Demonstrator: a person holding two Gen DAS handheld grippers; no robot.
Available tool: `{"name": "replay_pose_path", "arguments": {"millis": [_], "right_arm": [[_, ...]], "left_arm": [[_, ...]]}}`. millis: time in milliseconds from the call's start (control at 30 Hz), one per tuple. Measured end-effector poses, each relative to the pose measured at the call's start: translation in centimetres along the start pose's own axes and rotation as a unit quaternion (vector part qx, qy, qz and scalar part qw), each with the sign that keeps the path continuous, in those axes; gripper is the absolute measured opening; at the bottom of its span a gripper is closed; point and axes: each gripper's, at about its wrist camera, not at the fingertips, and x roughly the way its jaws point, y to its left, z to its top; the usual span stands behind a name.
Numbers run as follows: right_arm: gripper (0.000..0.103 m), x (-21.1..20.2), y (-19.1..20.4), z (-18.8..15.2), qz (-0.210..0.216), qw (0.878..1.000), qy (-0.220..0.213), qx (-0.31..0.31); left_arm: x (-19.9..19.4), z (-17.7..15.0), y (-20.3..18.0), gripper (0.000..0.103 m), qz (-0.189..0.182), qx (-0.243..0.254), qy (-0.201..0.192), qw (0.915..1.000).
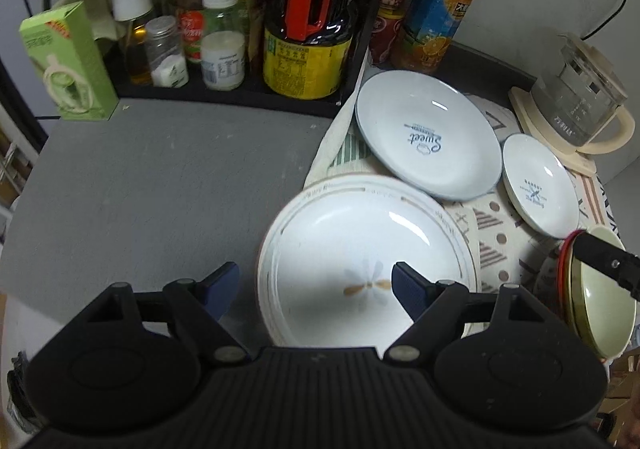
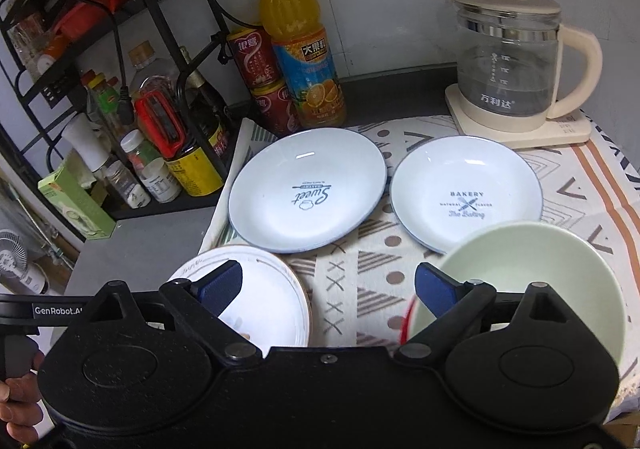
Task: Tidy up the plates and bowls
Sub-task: 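Move the left tool to the white 'Sweet' plate and grasp its rim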
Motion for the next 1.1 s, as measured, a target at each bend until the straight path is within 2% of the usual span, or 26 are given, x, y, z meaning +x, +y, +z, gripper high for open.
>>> {"name": "replay_pose_path", "arguments": {"millis": [233, 533, 767, 833, 900, 967, 1100], "right_arm": [[0.086, 2.5, 1.0, 1.2, -0.016, 1.000, 0.001, 0.015], [0.074, 6.4, 2.0, 2.0, -0.028, 0.998, 0.023, 0.045], [0.063, 9.7, 2.1, 2.3, -0.033, 0.996, 0.051, 0.068], [0.060, 10.7, 1.9, 2.4, -0.037, 0.995, 0.060, 0.074], [0.055, 11.7, 1.6, 2.4, -0.042, 0.993, 0.069, 0.083], [0.044, 12.7, 1.3, 2.3, -0.042, 0.992, 0.079, 0.089], [0.042, 14.3, 0.4, 2.1, -0.048, 0.989, 0.093, 0.102]], "left_arm": [[2.2, 2.7, -0.3, 0.081, -0.025, 0.023, 0.001, 0.9994], [5.6, 5.8, -0.8, 0.076, -0.050, 0.048, 0.006, 0.9976], [8.5, 7.7, -0.9, 0.063, -0.077, 0.038, 0.017, 0.9962], [9.2, 8.2, -1.0, 0.062, -0.090, 0.037, 0.015, 0.9952], [10.1, 8.6, -1.2, 0.060, -0.091, 0.038, 0.019, 0.9949], [11.0, 8.8, -1.5, 0.057, -0.090, 0.038, 0.024, 0.9949], [12.7, 9.3, -1.5, 0.053, -0.092, 0.030, 0.038, 0.9946]]}}
